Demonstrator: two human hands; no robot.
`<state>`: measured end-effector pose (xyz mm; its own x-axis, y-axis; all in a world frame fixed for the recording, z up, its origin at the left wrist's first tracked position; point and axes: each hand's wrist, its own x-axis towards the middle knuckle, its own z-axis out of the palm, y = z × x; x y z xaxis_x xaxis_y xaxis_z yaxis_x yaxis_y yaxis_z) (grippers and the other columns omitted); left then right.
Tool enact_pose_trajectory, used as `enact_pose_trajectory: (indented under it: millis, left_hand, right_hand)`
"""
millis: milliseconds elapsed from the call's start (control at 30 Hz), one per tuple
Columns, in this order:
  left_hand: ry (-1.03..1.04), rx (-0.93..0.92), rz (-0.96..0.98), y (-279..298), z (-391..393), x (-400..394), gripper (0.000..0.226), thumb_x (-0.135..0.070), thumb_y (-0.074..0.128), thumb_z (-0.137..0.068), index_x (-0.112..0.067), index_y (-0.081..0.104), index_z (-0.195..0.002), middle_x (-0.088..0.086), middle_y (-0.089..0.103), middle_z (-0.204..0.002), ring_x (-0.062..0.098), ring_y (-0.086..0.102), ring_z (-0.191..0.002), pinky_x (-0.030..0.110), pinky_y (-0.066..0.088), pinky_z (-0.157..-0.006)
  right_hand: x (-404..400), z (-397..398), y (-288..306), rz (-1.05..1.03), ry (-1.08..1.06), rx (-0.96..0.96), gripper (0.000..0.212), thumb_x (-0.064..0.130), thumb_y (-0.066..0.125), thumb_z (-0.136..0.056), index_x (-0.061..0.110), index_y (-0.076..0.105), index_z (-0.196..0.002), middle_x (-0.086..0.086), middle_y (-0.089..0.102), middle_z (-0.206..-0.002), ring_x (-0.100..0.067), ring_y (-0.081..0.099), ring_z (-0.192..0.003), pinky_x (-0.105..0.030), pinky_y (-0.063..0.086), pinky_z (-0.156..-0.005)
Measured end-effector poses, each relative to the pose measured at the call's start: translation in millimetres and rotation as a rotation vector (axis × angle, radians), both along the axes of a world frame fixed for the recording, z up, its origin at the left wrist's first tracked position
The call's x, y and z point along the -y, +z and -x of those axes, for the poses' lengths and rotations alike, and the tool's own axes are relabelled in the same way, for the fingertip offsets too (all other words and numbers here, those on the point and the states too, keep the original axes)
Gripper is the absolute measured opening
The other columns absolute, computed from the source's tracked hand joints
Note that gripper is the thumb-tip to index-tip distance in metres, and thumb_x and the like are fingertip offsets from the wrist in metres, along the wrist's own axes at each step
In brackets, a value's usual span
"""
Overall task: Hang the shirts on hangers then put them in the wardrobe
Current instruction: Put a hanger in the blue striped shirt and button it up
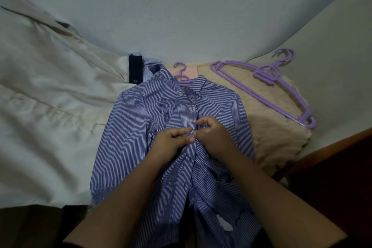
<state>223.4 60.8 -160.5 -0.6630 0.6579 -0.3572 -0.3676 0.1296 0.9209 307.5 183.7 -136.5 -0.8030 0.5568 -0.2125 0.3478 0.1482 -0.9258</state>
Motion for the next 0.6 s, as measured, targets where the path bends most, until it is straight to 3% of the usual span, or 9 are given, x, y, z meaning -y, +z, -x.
enact_pose_trajectory:
  millis: [167,233,333,467,600]
  left_hand:
    - [-0.045,-0.009,0.047,-2.1,6.4,0.9,0.030,-0.004,0.075,-0.076,-0.015,0.072,-0.104,-0.005,0.063,-0.062,0.002,0.053,-0.052,0.015,0.044,-0.054]
    - [-0.040,-0.048,0.048,-3.8,5.6,-0.2,0.030,-0.002,0.075,-0.077,-0.012,0.072,-0.105,0.000,0.070,-0.069,0.003,0.061,-0.057,0.017,0.050,-0.063]
    - [-0.015,-0.136,0.050,-6.0,2.4,-2.2,0.028,-0.003,0.079,-0.073,-0.011,0.075,-0.100,0.020,0.070,-0.090,0.019,0.066,-0.070,0.033,0.052,-0.076]
    - [-0.006,-0.184,0.059,-10.5,4.6,-5.3,0.028,-0.008,0.083,-0.069,-0.020,0.077,-0.093,0.009,0.056,-0.073,0.017,0.050,-0.061,0.039,0.047,-0.072]
    - [-0.017,-0.192,0.044,-9.3,2.8,-4.9,0.029,-0.009,0.083,-0.068,-0.026,0.078,-0.091,0.021,0.062,-0.086,0.029,0.060,-0.079,0.045,0.051,-0.091]
  right_hand:
    - [1.0,-0.7,-8.3,0.069,-0.048,-0.066,0.019,0.004,0.063,-0.084,0.018,0.052,-0.077,0.000,0.048,-0.053,-0.010,0.038,-0.044,-0.017,0.032,-0.039]
    - [1.0,0.6,-12.4,0.069,-0.064,-0.065,0.018,0.006,0.064,-0.084,0.017,0.053,-0.075,-0.002,0.050,-0.057,-0.012,0.043,-0.048,-0.020,0.036,-0.044]
    - [0.5,4.1,-14.0,0.062,-0.054,-0.025,0.018,0.012,0.066,-0.083,0.019,0.052,-0.075,-0.002,0.055,-0.062,-0.015,0.049,-0.054,-0.025,0.041,-0.051]
    - [-0.2,6.4,-15.4,0.065,-0.053,-0.004,0.019,0.012,0.064,-0.085,0.019,0.050,-0.075,-0.004,0.055,-0.065,-0.018,0.050,-0.059,-0.031,0.043,-0.059]
    - [-1.3,4.8,-14.6,0.050,-0.050,-0.007,0.020,0.008,0.063,-0.085,0.018,0.047,-0.077,-0.004,0.052,-0.061,-0.017,0.046,-0.055,-0.026,0.038,-0.050]
